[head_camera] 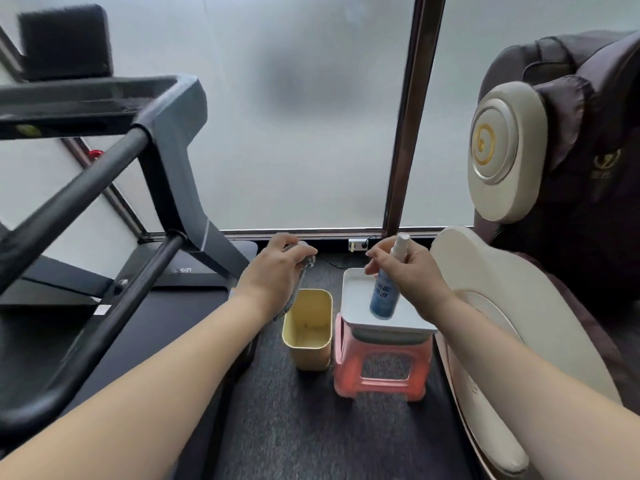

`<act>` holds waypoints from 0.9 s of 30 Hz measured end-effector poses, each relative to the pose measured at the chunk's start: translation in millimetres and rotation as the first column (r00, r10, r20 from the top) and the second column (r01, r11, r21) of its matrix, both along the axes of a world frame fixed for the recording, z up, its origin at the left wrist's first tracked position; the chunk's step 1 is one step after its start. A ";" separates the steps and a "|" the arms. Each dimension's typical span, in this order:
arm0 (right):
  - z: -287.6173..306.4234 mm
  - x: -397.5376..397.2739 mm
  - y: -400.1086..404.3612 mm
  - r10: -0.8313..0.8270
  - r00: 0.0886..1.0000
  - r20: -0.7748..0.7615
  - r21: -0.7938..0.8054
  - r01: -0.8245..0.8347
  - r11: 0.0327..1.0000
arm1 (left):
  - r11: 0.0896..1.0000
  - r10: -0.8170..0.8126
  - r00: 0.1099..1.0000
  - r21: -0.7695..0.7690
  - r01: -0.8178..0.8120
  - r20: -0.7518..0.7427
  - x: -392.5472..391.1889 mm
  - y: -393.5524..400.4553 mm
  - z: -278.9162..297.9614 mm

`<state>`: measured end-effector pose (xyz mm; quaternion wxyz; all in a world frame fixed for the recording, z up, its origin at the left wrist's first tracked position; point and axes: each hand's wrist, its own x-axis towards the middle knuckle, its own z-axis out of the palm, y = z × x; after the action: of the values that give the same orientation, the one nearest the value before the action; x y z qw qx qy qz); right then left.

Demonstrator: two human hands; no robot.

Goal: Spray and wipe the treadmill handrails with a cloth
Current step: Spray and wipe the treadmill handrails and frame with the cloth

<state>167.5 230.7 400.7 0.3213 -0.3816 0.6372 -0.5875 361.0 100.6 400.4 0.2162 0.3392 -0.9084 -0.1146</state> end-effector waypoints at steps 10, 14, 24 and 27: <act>18.0 107.4 -25.0 0.205 0.975 0.089 -0.063 -0.199 0.978 | 0.985 0.173 0.985 -0.006 -0.173 0.000 126.5 10.6 21.8; 29.2 130.4 -54.1 0.328 0.943 0.049 -0.106 -0.321 0.941 | 0.965 0.258 0.966 -0.032 -0.259 -0.020 152.3 1.3 35.2; 60.8 140.9 -151.8 0.583 0.807 0.096 -0.138 -0.569 0.811 | 0.874 0.473 0.875 -0.068 -0.481 -0.103 164.5 -36.1 63.8; 66.2 141.6 -177.7 0.621 0.779 0.079 -0.146 -0.608 0.781 | 0.835 0.534 0.838 -0.086 -0.544 -0.115 165.6 -45.2 71.6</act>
<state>309.1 53.0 466.9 0.5121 -0.5490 0.4228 -0.5075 526.6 55.4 472.0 0.2978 0.5630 -0.7708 -0.0110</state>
